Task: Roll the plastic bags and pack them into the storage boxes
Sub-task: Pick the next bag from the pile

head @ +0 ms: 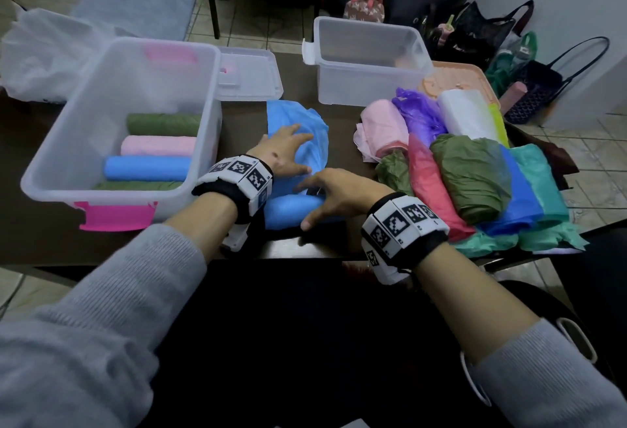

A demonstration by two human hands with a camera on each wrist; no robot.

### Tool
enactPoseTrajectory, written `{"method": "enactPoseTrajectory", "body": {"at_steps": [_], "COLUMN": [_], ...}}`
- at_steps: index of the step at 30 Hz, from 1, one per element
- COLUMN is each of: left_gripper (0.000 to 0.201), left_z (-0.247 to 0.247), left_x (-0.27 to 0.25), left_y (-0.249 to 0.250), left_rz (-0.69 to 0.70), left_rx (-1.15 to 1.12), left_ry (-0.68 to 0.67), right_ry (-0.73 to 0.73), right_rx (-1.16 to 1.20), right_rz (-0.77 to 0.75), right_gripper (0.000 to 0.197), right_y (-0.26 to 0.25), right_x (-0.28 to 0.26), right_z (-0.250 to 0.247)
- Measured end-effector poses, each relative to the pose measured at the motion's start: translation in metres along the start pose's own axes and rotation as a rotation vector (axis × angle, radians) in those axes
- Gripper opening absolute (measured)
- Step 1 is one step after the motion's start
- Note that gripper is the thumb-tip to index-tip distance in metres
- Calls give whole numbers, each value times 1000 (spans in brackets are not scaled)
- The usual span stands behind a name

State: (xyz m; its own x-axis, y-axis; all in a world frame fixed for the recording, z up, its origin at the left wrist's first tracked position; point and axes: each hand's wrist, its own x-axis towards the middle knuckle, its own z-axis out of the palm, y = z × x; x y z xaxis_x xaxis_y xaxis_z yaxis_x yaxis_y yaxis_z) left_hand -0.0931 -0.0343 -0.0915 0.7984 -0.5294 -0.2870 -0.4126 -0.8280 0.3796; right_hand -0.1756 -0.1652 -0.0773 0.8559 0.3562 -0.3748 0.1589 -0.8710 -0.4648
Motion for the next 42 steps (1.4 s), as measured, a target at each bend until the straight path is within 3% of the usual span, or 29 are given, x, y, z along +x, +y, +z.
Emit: {"method": "enactPoseTrajectory", "body": {"at_steps": [3,6,9,11,14,16,19,21,25,29,32,36,39,42], "left_gripper": [26,13,12,17,34,51,58,58,54,41,43,47,46,48], "left_z": [-9,-17,-25,-30,-30,-24,-12,-5,-5,-19,-30,-33,-24,-18], "left_x": [-11,-25,-36,-43,-49,-50,-46,-44,-37,-30,-31,-33,-33,-37], "left_y": [10,21,20,15,9,11,16,17,19,23,25,25,24,25], "left_rz": [-45,-99,-160,-167,-115,-107,-133,-159,-181,-190,-166,-167,-149,-142], "left_rx": [-38,-120,-155,-111,-35,28,64,55,118,204,257,267,260,233], "left_ry": [161,146,88,-25,-190,-214,-167,-158,-187,-331,-404,-443,-471,-461], "right_ry": [44,10,4,9,87,205,391,437,376,322,301,171,39,-96], "right_rx": [80,77,116,112,178,175,-169,-357,-305,-377,-438,-315,-177,-184], "right_rz": [21,29,59,71,128,168,216,203,163,141,146,217,252,263], "right_gripper": [50,40,36,36,39,38,30,20,30,40,41,50,47,44], "right_y": [8,11,15,18,16,12,-1,-12,-24,-24,-24,-23,-19,-19], "right_x": [4,9,16,19,19,21,18,9,-12,-14,-11,-4,-1,0], "right_z": [-4,-6,-5,-3,-1,3,11,16,28,31,24,10,-2,-12]}}
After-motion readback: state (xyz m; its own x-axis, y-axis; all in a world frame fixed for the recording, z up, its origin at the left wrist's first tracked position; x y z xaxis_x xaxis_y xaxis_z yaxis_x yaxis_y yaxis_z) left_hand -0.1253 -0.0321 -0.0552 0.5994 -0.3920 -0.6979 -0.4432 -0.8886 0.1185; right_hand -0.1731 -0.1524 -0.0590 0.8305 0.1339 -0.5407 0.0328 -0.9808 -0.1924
